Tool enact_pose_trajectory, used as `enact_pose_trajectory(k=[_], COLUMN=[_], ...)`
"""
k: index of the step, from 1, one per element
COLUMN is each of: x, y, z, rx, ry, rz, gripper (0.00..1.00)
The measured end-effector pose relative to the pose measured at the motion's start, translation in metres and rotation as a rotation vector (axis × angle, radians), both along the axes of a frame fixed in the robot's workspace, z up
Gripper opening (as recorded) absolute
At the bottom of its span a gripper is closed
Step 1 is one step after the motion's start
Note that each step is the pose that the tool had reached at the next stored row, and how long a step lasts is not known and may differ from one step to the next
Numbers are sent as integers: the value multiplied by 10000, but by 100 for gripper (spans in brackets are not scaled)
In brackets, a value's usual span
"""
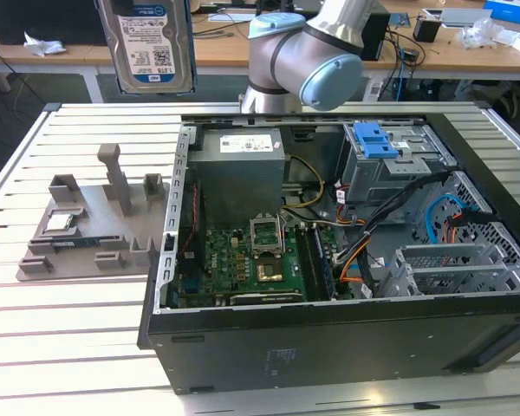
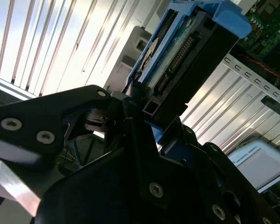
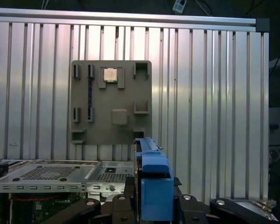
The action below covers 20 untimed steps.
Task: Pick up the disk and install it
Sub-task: 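Pick up the disk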
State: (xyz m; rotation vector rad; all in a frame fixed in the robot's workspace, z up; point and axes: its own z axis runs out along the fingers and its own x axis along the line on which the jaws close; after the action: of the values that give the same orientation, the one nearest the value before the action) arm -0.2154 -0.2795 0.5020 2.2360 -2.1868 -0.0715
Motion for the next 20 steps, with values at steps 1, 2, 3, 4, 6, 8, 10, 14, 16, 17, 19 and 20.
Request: enact_pose_trajectory(k=[1,2,3,4,6,8,10,14,16,17,19,20], x=[27,56,87,135,197,252,316,454,539,577,634,660], y=[0,0,0,0,0,0,0,0,0,0,0,0], z=[0,0,0,-1,-1,0,-1,0,-1,-1,0,-1], rx=[0,0,0,1,1,1,1,0,1,1,0,1], ry=[-1,-1,-1,-2,-1,-1,-1,0,-1,-1,-1,-1], rz=[0,1,2,0,-1,1,0,1,0,1,0,0], gripper=[36,36,36,36,36,36,36,36,36,36,36,36])
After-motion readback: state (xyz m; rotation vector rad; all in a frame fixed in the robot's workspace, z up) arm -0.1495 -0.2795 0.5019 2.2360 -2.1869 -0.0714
